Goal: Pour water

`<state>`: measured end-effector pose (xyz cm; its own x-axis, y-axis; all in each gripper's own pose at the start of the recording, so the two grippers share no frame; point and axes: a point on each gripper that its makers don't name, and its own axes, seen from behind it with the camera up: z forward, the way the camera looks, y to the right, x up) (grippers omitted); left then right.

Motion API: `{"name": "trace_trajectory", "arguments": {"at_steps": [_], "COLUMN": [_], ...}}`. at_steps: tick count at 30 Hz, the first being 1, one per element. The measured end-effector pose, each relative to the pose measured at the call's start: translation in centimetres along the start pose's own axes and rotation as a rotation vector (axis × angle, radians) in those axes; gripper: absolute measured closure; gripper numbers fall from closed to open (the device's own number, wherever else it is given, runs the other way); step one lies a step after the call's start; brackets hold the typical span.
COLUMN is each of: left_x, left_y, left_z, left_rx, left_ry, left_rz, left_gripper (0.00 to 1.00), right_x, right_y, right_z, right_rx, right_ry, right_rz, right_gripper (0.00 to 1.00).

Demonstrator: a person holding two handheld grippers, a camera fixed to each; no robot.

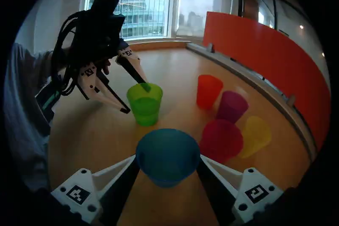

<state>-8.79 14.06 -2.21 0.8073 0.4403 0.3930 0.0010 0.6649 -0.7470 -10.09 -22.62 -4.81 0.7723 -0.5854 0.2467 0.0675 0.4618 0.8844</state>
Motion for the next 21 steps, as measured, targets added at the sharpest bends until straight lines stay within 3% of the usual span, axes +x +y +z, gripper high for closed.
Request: {"name": "trace_trajectory", "arguments": {"at_steps": [21], "left_x": [-0.4], "left_y": [0.5], "left_z": [-1.0], "left_rx": [0.011], "left_ry": [0.004], "left_rz": [0.010], "left_gripper": [0.00], "right_x": [-1.3], "right_y": [-0.1], "right_z": [0.4], "right_rx": [-0.008], "right_ry": [0.002], "right_rz": [0.027], "right_gripper": [0.09]}}
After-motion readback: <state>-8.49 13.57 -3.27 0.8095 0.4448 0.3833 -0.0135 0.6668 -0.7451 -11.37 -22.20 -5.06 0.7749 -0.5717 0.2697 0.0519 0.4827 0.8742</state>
